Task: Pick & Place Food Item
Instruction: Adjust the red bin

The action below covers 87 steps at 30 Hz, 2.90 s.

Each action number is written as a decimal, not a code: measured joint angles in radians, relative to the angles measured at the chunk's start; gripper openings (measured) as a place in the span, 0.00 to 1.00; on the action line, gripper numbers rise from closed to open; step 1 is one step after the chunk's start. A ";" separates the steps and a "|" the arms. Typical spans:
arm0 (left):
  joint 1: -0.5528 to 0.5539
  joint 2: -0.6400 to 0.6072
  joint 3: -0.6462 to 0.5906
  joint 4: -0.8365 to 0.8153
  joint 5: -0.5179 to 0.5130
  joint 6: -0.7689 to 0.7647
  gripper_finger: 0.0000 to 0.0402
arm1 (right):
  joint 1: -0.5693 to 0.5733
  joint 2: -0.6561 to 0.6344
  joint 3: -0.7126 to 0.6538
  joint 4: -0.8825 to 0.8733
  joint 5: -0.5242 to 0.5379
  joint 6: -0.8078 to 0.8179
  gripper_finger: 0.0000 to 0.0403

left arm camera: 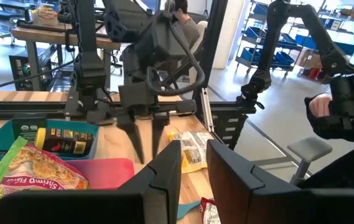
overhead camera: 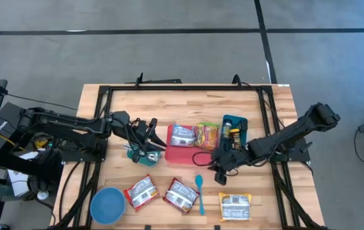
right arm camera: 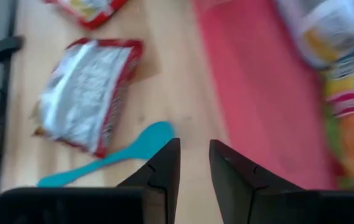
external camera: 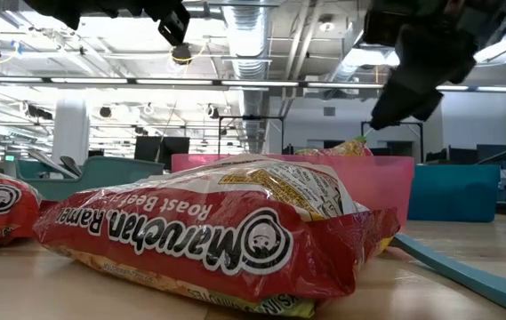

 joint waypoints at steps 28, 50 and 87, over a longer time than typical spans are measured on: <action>0.000 0.000 0.000 0.001 0.000 0.000 0.18 | -0.014 0.260 -0.079 0.363 -0.134 0.062 0.20; 0.000 0.000 0.000 0.000 0.000 0.000 0.18 | -0.020 0.268 -0.079 0.331 -0.072 0.105 0.18; 0.000 0.000 0.000 0.000 0.000 0.000 0.18 | -0.098 0.267 -0.078 0.283 0.002 0.104 0.00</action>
